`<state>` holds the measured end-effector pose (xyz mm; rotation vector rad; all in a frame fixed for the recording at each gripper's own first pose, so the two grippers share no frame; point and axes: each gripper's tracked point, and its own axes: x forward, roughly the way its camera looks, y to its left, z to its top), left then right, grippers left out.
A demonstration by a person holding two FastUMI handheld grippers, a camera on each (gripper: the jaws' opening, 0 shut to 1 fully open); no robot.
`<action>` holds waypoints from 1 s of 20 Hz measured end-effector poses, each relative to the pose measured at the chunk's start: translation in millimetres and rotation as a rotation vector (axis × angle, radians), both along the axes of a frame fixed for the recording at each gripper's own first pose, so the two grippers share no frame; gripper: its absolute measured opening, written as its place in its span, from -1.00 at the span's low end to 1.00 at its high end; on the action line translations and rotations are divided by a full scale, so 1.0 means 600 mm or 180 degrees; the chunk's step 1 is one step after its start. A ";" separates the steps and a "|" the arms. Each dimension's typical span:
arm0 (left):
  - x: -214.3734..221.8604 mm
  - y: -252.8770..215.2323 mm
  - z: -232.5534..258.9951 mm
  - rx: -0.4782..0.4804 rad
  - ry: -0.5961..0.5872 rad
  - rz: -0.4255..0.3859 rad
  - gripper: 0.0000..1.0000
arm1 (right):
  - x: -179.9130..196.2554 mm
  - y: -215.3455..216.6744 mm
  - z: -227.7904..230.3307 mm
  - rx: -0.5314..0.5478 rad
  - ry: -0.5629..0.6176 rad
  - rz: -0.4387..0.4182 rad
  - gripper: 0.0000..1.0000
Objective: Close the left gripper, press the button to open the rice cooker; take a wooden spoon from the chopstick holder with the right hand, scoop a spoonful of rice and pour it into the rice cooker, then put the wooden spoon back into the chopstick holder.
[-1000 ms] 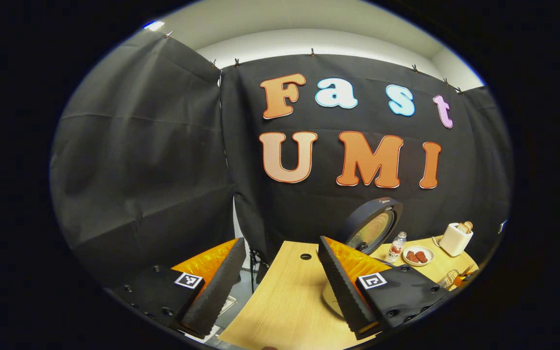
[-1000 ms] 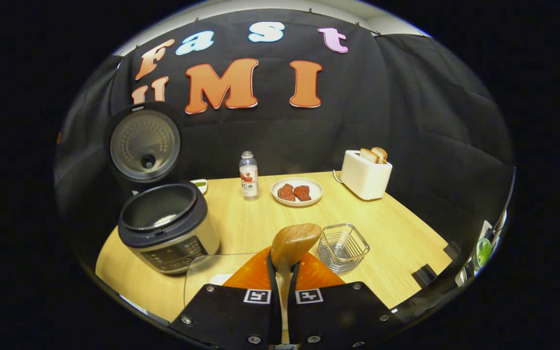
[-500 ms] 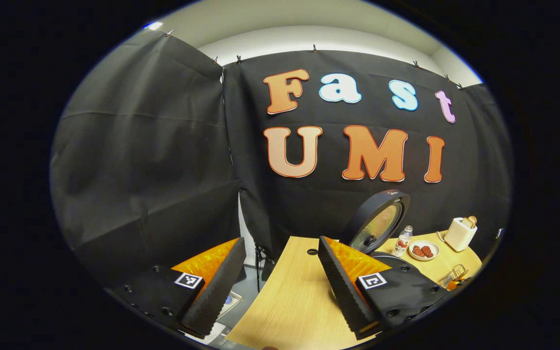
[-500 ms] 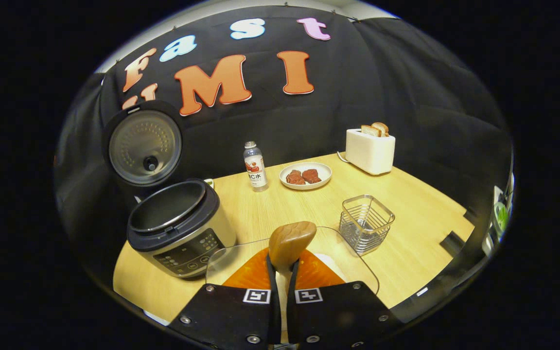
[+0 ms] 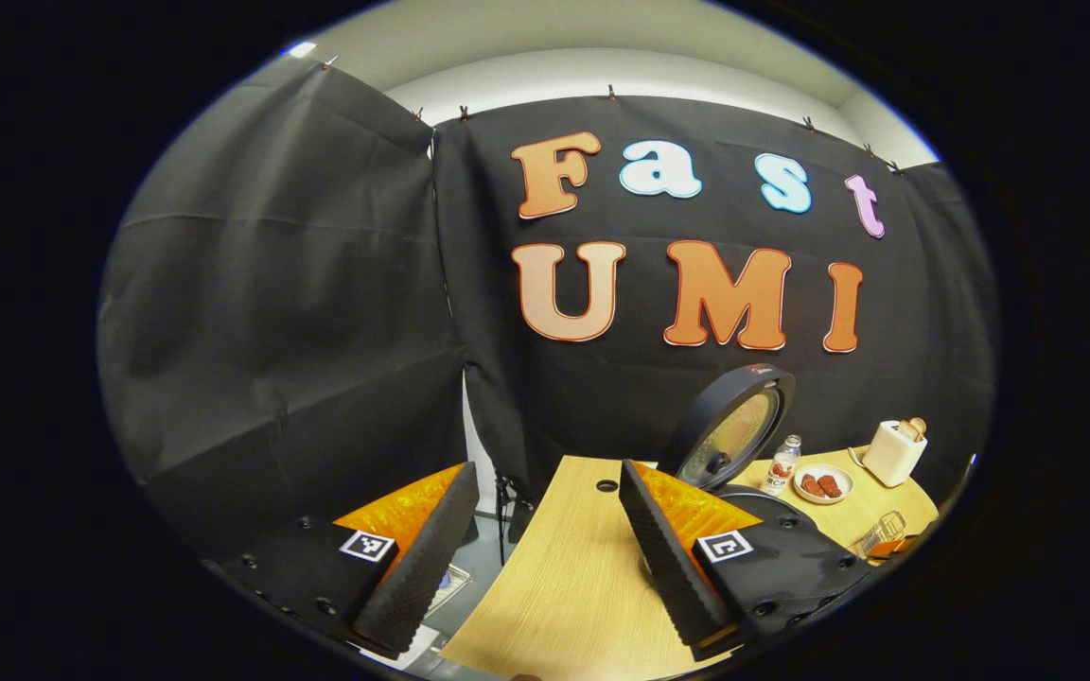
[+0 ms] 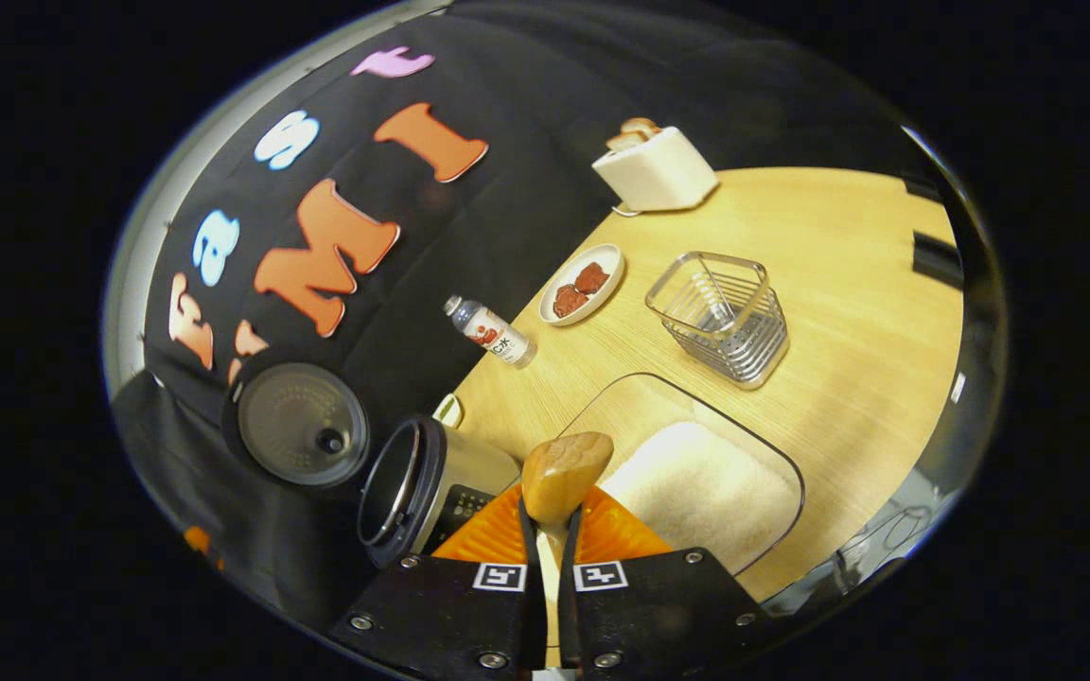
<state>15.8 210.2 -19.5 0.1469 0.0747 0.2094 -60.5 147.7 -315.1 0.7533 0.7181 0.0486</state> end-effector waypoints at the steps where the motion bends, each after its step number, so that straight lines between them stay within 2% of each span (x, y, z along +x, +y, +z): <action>1: -0.001 -0.002 0.002 0.0000 -0.0004 0.0001 1.00 | 0.000 -0.009 0.003 0.0130 0.0006 -0.0082 -0.92; 4: -0.005 -0.011 0.006 -0.0030 -0.0023 -0.0031 1.00 | 0.006 -0.031 0.014 0.0401 0.0033 -0.0283 -0.92; 12: 0.000 -0.036 0.028 -0.0010 -0.0129 -0.0106 1.00 | 0.007 -0.061 0.044 0.0694 0.0039 -0.0492 -0.92; 20: 0.012 -0.049 0.026 0.0000 -0.0154 -0.0138 1.00 | 0.034 -0.041 0.120 0.0960 0.0003 -0.0480 -0.92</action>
